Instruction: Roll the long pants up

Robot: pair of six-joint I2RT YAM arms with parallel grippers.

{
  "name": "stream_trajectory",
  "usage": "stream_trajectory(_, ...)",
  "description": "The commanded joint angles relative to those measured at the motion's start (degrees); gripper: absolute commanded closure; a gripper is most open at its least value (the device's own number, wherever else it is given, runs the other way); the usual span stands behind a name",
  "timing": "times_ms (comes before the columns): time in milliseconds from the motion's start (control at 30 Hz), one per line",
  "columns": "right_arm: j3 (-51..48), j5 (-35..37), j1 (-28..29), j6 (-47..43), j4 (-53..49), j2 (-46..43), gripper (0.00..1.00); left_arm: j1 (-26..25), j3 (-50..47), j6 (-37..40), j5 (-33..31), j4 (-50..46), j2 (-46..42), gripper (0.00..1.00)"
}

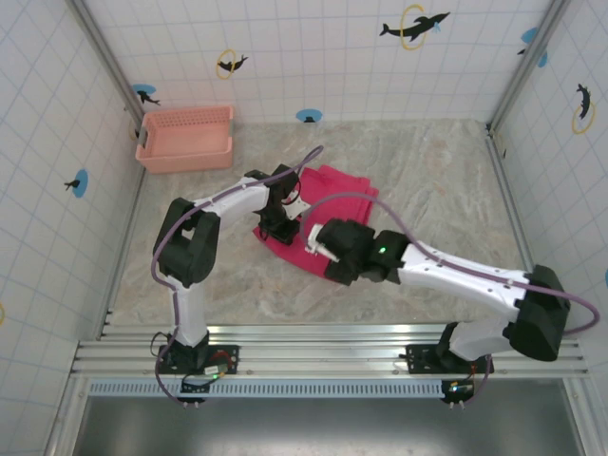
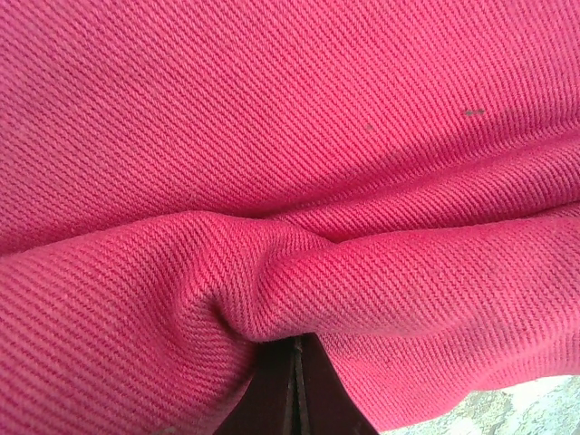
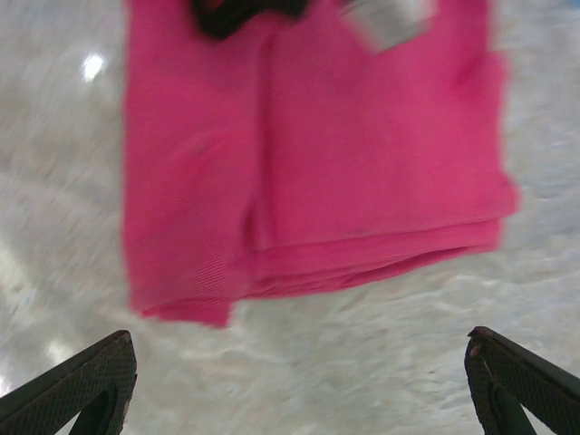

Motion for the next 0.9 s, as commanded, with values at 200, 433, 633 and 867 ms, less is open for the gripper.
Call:
stream_trajectory(200, 3.12, 12.91, 12.57, 1.24, 3.13, 15.44, 0.04, 0.54, 0.49, 1.94, -1.44, 0.44, 2.95, 0.97)
stream_trajectory(433, 2.94, 16.12, 14.4, 0.51, 7.92, 23.21, 0.04, 0.58, 1.57, 2.48, -1.54, -0.59, 3.47, 0.96)
stream_trajectory(633, 2.11, 15.41, 10.85, 0.47, 11.43, 27.93, 0.09, 0.59, 1.66, 3.04, -1.76, -1.14, 3.22, 0.95)
stream_trajectory(867, -2.9, 11.14, 6.79, -3.94, 19.1, 28.87, 0.27, 0.63, 1.57, 4.22, -0.6, -2.47, 2.65, 1.0)
